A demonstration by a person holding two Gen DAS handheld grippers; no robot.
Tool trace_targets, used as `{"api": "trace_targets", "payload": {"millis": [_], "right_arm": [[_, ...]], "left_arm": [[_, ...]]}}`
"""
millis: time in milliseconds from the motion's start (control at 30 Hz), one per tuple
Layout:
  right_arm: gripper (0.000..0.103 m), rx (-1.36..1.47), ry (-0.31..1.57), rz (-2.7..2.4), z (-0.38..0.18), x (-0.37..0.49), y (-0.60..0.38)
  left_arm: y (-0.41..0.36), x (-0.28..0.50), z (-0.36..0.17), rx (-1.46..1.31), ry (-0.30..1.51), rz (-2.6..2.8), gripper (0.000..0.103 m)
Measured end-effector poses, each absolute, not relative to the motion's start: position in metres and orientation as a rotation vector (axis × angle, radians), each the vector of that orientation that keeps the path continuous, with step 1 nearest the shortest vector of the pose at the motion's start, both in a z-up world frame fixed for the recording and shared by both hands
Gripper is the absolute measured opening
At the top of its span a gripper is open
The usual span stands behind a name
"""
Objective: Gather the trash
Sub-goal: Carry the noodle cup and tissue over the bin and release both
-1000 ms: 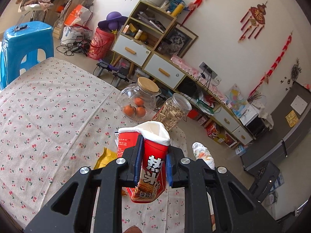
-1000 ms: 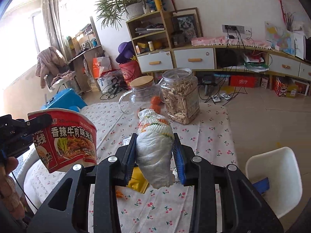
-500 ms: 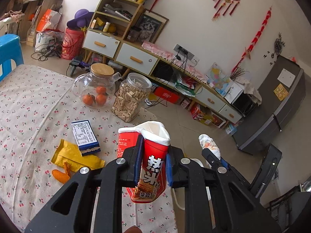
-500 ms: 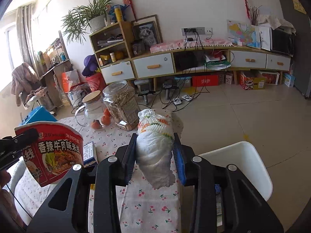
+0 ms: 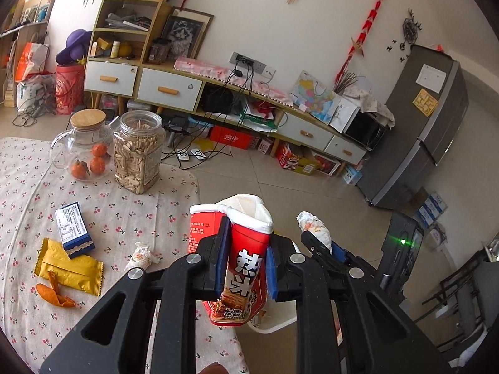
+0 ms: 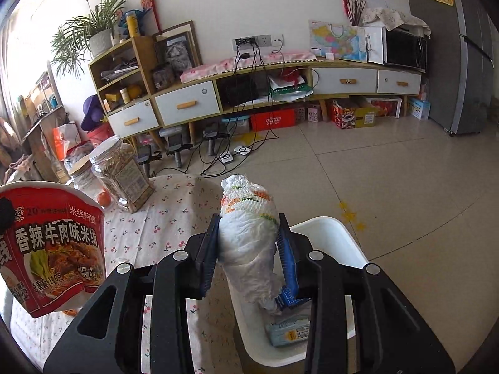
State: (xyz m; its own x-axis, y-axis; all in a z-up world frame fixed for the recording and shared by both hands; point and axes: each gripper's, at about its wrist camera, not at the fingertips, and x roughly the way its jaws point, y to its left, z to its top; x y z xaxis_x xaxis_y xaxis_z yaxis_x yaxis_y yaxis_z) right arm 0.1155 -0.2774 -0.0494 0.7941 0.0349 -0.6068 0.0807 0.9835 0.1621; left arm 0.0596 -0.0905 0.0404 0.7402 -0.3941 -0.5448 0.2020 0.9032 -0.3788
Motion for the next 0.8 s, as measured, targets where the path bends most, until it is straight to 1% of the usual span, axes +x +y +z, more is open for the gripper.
{"api": "trace_targets", "payload": {"millis": [167, 200, 300, 367, 433, 500, 800], "right_arm": [[0.034, 0.207, 0.681, -0.072, -0.059, 0.119, -0.303], [0.036, 0.211, 0.697, -0.076, -0.062, 0.12, -0.308], [0.067, 0.207, 0.723, -0.144, -0.068, 0.116, -0.325], [0.071, 0.205, 0.726, -0.196, -0.068, 0.109, -0.339], [0.08, 0.214, 0.727, -0.251, -0.069, 0.101, -0.358], [0.084, 0.215, 0.722, -0.31, -0.069, 0.092, -0.375], [0.091, 0.248, 0.745, -0.453, -0.071, 0.061, -0.429]], "left_arm": [[-0.124, 0.067, 0.031, -0.28, 0.693, -0.377, 0.02], [-0.131, 0.068, 0.029, -0.275, 0.699, -0.385, 0.02], [-0.151, 0.071, 0.023, -0.262, 0.719, -0.413, 0.02], [-0.165, 0.073, 0.019, -0.255, 0.732, -0.429, 0.02], [-0.177, 0.075, 0.015, -0.248, 0.745, -0.445, 0.02], [-0.191, 0.078, 0.01, -0.235, 0.758, -0.459, 0.02], [-0.245, 0.091, -0.024, -0.203, 0.859, -0.507, 0.021]]}}
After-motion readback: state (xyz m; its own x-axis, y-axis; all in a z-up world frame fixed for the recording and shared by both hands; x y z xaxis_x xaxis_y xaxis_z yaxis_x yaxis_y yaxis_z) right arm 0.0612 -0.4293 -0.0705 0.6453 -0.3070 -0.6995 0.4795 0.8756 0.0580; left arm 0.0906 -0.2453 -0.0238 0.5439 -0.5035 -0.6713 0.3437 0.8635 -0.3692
